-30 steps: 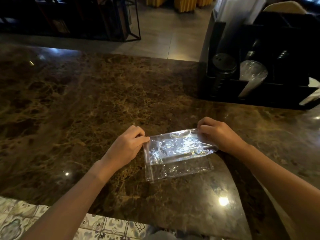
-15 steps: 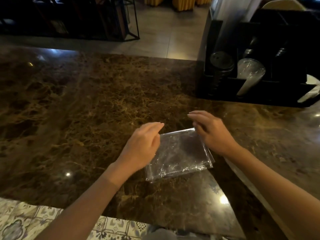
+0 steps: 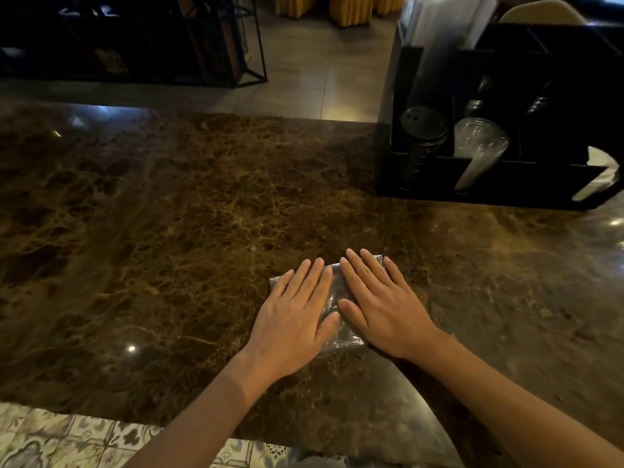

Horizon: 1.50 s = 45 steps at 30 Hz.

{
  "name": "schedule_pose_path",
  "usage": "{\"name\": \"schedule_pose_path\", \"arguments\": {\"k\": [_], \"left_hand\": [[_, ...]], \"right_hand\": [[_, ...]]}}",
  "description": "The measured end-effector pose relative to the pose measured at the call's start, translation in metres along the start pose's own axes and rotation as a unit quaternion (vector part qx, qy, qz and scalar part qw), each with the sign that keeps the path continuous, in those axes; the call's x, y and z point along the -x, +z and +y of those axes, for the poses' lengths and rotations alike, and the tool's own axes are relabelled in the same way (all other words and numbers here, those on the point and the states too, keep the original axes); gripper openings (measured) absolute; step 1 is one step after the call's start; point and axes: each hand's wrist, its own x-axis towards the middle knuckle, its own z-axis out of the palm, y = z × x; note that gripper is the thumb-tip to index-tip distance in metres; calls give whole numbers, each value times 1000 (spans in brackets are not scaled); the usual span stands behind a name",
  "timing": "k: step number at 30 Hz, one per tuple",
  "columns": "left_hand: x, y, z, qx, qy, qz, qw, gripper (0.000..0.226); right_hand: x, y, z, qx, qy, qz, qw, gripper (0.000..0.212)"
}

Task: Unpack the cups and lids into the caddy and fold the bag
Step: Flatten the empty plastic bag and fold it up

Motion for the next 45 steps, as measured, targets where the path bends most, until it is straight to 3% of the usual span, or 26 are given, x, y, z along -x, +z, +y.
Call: {"name": "schedule_pose_path", "arguments": {"k": [13,17,20,23,27,30,34,36,38,40,45], "left_hand": [[0,-8,1,-8,2,-25,1000,68],[-3,-13,-5,50,18,-43,998,65],[-14,-21,-17,187,-43,2,981,45],[-25,-33,-29,195,-146,72,967,39],[-35,-46,-46,221,-247,-29,943,27],[-39,-53,-51,206,-238,-83,945,16],[-39,-56,-55,222,-197,-92,951,16],[-36,-57,-58,257,-174,-72,948,18],[-32,-59,-61,305,-176,-42,935,16],[-30,-60,-62,343,-193,0,919,13],[-25,-58,-62,476,-223,87,846,10]], "right_hand": [[-1,-3,-1,-16,-4,-25,1000,66],[-9,-2,10,-111,-1,-33,993,64],[-26,-14,30,-192,36,16,981,41],[-45,-29,44,-154,69,5,986,36],[-66,-48,54,-152,80,-105,980,31],[-70,-53,59,-159,62,-130,977,27],[-74,-53,63,-186,39,-119,975,28],[-75,-54,64,-294,47,-89,950,36],[-73,-55,63,-417,71,-64,904,44],[-70,-53,63,-480,100,-42,870,45],[-54,-45,58,-631,187,-4,753,31]]}}
